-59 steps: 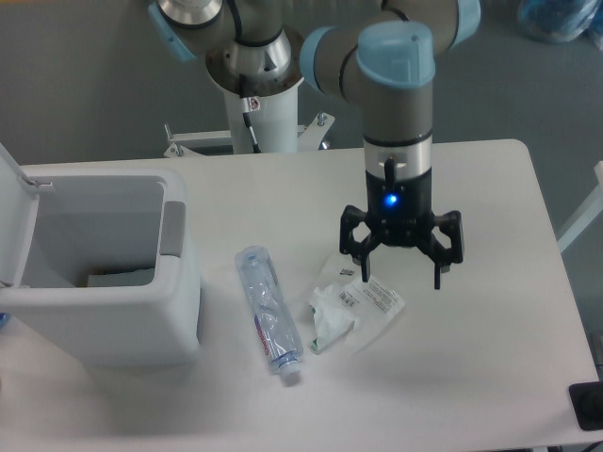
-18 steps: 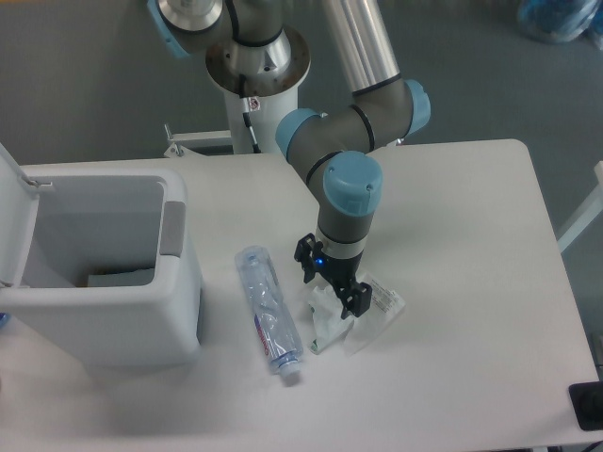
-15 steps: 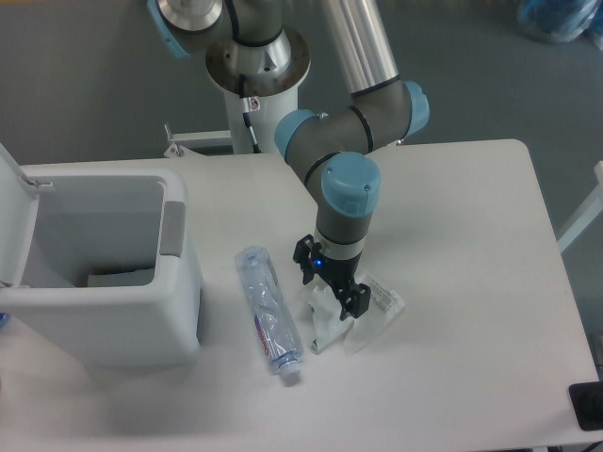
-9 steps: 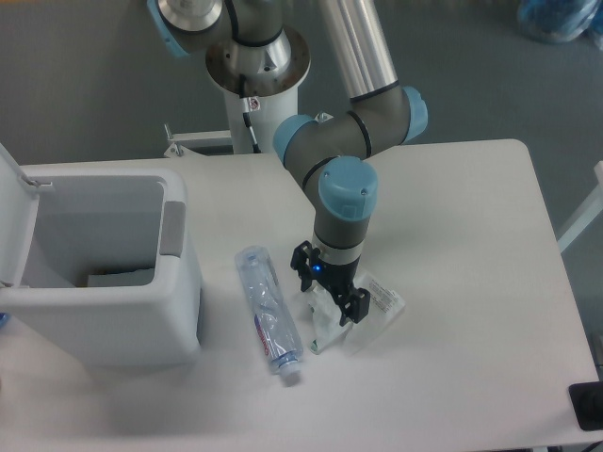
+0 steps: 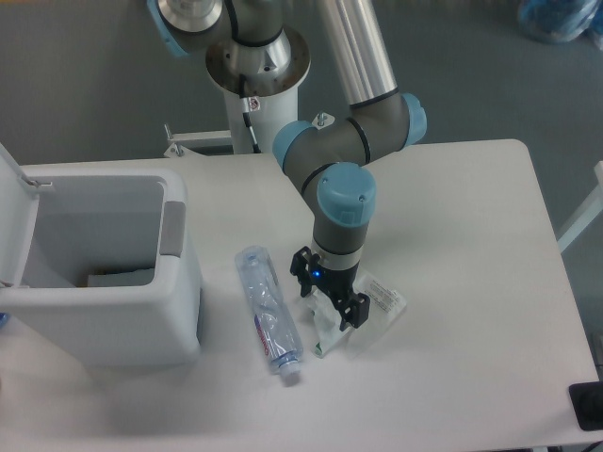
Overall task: Place the trash in the trash can
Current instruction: 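Close the gripper on the wrapper and pinch it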
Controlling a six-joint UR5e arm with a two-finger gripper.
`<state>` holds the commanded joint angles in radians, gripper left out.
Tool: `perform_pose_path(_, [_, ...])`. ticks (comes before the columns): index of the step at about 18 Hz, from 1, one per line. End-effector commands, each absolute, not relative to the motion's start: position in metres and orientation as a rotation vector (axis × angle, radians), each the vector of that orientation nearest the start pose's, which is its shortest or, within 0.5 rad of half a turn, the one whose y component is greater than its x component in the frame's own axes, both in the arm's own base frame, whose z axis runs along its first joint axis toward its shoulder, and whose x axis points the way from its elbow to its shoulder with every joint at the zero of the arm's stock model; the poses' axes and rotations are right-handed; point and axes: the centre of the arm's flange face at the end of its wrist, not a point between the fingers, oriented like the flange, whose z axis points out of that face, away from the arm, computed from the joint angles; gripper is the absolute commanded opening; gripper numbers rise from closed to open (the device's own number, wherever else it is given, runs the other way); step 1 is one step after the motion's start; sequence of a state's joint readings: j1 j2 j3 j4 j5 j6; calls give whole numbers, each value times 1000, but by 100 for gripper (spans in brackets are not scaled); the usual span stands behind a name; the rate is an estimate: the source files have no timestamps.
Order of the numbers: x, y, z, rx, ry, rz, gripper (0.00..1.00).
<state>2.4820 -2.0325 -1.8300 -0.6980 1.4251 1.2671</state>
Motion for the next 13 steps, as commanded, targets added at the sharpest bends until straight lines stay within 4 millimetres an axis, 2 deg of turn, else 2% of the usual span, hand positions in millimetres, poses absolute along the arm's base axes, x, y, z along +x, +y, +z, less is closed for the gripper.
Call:
perform_pose_path(2, [-382,483,199,-2893,539,95,97])
perform_pose_path(8, [-378,489,196,-2893,554,88,71])
perform_pose_path(10, [-378,489,196,-2895,550,89,55])
perform_pose_path(13, [-378,489,196,-2896,545,88,19])
